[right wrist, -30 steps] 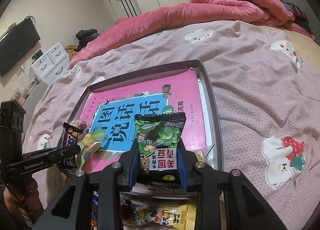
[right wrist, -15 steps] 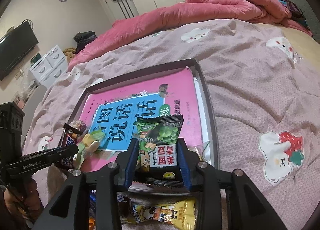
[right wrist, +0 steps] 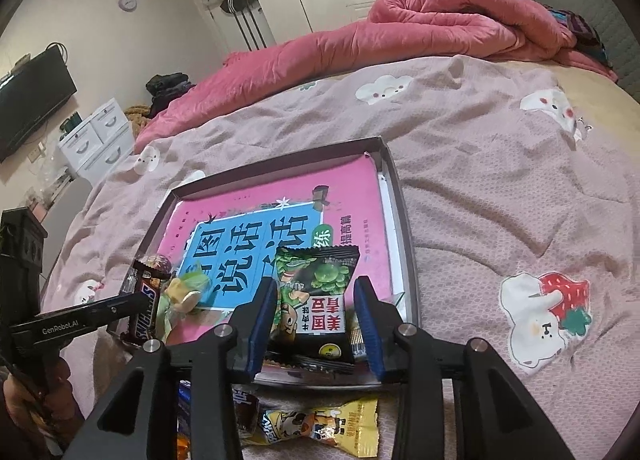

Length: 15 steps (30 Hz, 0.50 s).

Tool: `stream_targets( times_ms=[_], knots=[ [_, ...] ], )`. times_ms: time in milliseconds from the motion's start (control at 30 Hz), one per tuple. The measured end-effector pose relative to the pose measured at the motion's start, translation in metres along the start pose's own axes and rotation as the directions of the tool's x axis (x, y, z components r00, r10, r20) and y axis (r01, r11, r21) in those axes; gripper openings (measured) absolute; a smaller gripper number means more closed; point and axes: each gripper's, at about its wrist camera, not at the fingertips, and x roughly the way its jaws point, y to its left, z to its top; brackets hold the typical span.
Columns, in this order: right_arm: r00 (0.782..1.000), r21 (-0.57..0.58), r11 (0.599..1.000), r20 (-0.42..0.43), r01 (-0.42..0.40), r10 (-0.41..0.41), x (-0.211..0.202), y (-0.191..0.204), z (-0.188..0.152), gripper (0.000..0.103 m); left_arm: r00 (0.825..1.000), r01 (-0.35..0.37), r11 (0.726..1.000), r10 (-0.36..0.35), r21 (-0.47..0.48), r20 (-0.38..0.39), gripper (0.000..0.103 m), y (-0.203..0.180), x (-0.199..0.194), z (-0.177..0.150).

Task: Organize snacks
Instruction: 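Lower Snickers into tray and open left tool while right tool releases pea packet there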

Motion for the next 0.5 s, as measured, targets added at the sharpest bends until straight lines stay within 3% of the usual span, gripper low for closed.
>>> stream_targets(
  times_ms=[500],
  knots=[
    [0.999, -0.036, 0.999, 0.034, -0.008, 0.010, -0.012, 0.008, 0.001, 0.045, 0.999, -0.019, 1.000, 0.019, -0.003, 0.037, 0.028, 0.006, -0.017, 0.000]
  ],
)
